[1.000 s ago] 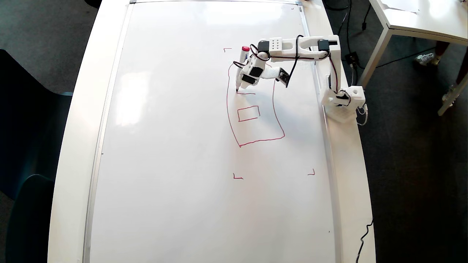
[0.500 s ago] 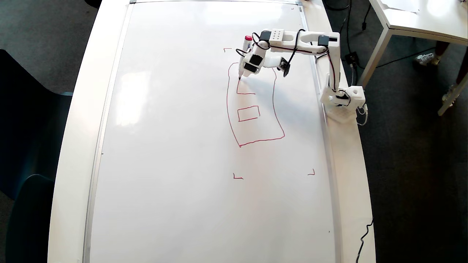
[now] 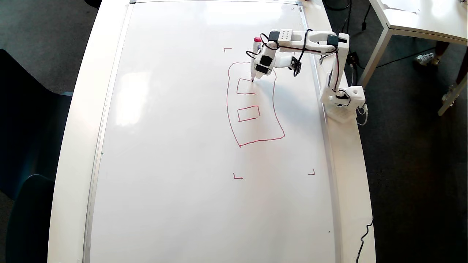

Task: Draw on a whiteboard a robot head using a pen attached to the gripper

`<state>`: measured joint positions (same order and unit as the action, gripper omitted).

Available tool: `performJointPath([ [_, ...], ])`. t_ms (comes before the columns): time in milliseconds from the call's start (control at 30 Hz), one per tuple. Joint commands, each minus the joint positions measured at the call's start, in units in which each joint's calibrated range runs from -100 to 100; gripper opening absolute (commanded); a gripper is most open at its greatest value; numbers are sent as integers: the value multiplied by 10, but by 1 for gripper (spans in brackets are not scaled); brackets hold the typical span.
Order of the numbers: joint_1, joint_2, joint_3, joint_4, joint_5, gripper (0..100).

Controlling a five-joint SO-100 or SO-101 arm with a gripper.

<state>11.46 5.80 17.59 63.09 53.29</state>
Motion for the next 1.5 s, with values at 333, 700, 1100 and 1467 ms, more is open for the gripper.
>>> performJointPath([
  [333,-35,-64,54,3,-18,1],
  [700,-85,-62,49,3,-43,1],
  [1100,-81,-68,-49,22,-42,1],
  [1467,-99,-113,-4,155,-45,1],
])
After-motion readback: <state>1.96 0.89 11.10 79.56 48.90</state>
